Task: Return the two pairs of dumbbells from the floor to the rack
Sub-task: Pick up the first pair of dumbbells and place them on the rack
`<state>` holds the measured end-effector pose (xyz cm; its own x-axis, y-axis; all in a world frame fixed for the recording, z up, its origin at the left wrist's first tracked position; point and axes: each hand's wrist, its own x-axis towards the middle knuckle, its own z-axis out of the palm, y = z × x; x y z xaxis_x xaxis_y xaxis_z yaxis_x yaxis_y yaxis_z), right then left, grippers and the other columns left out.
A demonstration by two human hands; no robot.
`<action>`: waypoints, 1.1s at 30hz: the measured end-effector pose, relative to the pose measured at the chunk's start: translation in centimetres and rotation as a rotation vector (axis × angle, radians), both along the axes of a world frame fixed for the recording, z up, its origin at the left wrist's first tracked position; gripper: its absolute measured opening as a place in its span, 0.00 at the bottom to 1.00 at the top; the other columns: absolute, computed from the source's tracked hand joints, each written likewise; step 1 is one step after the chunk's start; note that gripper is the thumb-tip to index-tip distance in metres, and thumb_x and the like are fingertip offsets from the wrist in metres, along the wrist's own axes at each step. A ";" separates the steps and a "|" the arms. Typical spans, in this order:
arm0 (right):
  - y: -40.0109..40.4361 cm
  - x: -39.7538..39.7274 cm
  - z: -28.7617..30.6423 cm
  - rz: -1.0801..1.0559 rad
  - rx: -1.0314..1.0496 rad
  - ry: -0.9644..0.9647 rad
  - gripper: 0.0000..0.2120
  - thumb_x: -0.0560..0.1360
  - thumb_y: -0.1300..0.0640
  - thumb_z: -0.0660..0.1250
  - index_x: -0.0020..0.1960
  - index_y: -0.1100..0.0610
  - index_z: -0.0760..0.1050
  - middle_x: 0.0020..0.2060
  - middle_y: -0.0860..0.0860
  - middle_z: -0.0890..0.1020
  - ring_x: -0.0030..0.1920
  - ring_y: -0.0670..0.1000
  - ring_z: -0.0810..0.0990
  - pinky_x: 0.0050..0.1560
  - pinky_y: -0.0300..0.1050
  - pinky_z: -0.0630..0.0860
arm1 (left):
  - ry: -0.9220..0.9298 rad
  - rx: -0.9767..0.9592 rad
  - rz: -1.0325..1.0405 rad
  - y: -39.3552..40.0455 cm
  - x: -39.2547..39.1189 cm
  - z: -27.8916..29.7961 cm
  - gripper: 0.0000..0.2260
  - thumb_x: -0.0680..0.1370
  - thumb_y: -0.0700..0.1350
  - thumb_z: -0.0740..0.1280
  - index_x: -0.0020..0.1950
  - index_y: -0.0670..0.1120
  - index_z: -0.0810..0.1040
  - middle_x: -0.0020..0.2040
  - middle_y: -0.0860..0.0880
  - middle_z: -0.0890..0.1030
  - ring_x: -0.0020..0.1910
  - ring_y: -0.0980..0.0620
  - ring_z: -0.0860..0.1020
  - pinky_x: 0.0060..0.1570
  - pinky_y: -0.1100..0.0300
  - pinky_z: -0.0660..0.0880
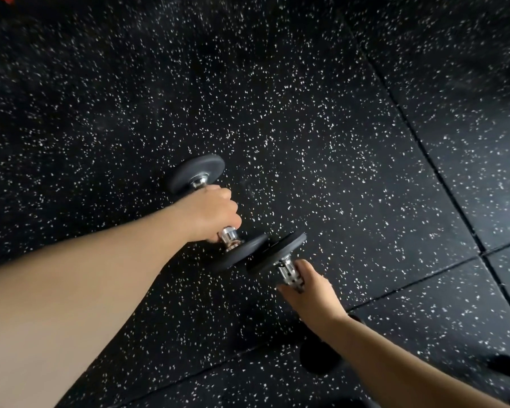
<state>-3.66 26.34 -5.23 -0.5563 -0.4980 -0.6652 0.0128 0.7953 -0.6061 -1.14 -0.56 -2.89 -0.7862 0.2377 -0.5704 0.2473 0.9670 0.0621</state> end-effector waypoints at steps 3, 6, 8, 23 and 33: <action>0.3 -0.4 0.0 -0.016 0.002 0.016 0.11 0.71 0.51 0.71 0.45 0.46 0.67 0.31 0.43 0.76 0.30 0.41 0.71 0.31 0.36 0.67 | -0.062 0.003 0.016 0.2 0.8 0.0 0.12 0.70 0.50 0.71 0.39 0.56 0.67 0.37 0.57 0.70 0.44 0.51 0.71 0.45 0.56 0.65; 0.6 -1.3 0.2 -0.056 0.007 0.042 0.10 0.71 0.50 0.70 0.45 0.46 0.69 0.31 0.44 0.77 0.29 0.43 0.72 0.30 0.41 0.68 | -0.097 0.128 0.271 0.8 2.4 0.2 0.13 0.70 0.54 0.71 0.36 0.56 0.67 0.32 0.58 0.71 0.37 0.53 0.72 0.35 0.58 0.63; 0.7 -1.9 0.6 -0.108 -0.004 0.032 0.08 0.71 0.50 0.70 0.44 0.47 0.70 0.30 0.46 0.78 0.28 0.47 0.74 0.31 0.43 0.70 | -0.151 0.226 0.540 1.2 3.4 0.7 0.09 0.70 0.56 0.71 0.40 0.56 0.72 0.32 0.58 0.73 0.35 0.52 0.74 0.33 0.58 0.65; -1.5 -1.9 14.8 -0.237 -0.091 0.004 0.06 0.74 0.54 0.67 0.46 0.47 0.69 0.32 0.51 0.79 0.27 0.49 0.73 0.26 0.40 0.68 | -0.018 0.623 1.457 6.8 7.7 14.8 0.11 0.71 0.59 0.70 0.46 0.55 0.75 0.39 0.51 0.83 0.33 0.51 0.79 0.37 0.55 0.78; -2.8 0.1 34.3 -0.180 -0.081 -0.103 0.10 0.75 0.55 0.67 0.52 0.45 0.69 0.33 0.51 0.80 0.27 0.49 0.75 0.27 0.43 0.70 | 0.105 0.591 1.790 8.6 11.3 34.1 0.10 0.72 0.53 0.71 0.45 0.51 0.72 0.34 0.53 0.78 0.23 0.61 0.74 0.14 0.72 0.62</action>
<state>-3.57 23.58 29.08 -0.5723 -0.4511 -0.6848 0.2150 0.7233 -0.6562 10.14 8.07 31.17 -0.3167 -0.6691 -0.6723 -0.8670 -0.0832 0.4912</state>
